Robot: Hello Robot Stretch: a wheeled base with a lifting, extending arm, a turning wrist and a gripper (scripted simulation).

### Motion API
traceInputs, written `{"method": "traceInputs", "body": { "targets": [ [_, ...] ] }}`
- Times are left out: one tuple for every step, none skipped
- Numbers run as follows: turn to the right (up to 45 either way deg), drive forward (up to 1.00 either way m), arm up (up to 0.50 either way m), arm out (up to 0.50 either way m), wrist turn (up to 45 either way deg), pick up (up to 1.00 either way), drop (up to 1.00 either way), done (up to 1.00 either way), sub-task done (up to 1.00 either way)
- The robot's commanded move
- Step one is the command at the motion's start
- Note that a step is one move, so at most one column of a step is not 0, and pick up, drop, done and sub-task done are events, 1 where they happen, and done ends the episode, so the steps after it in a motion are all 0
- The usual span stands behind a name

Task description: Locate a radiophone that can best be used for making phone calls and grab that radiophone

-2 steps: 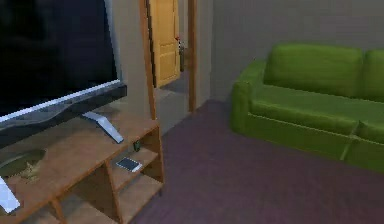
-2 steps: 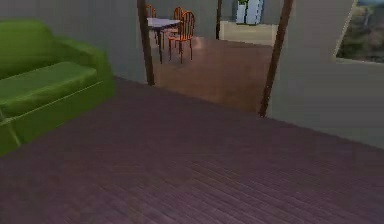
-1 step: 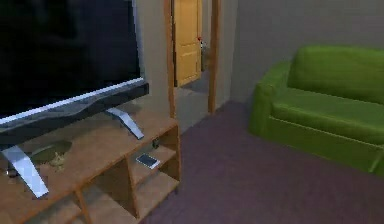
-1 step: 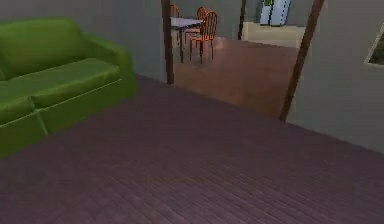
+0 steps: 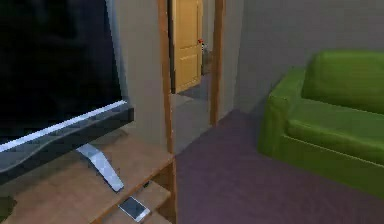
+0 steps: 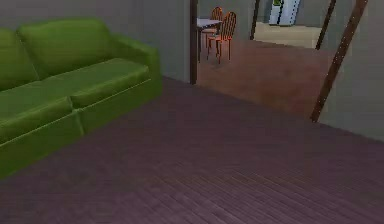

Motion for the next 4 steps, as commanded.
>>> {"method": "traceInputs", "body": {
  "targets": [
    [-45.0,0.00,0.00,0.00,0.0,0.00,0.00,0.00,0.00],
    [-45.0,0.00,0.00,0.00,0.0,0.00,0.00,0.00,0.00],
    [-21.0,0.00,0.00,0.00,0.0,0.00,0.00,0.00,0.00],
    [0.0,0.00,0.50,0.00,0.0,0.00,0.00,0.00,0.00]
  ]
}}
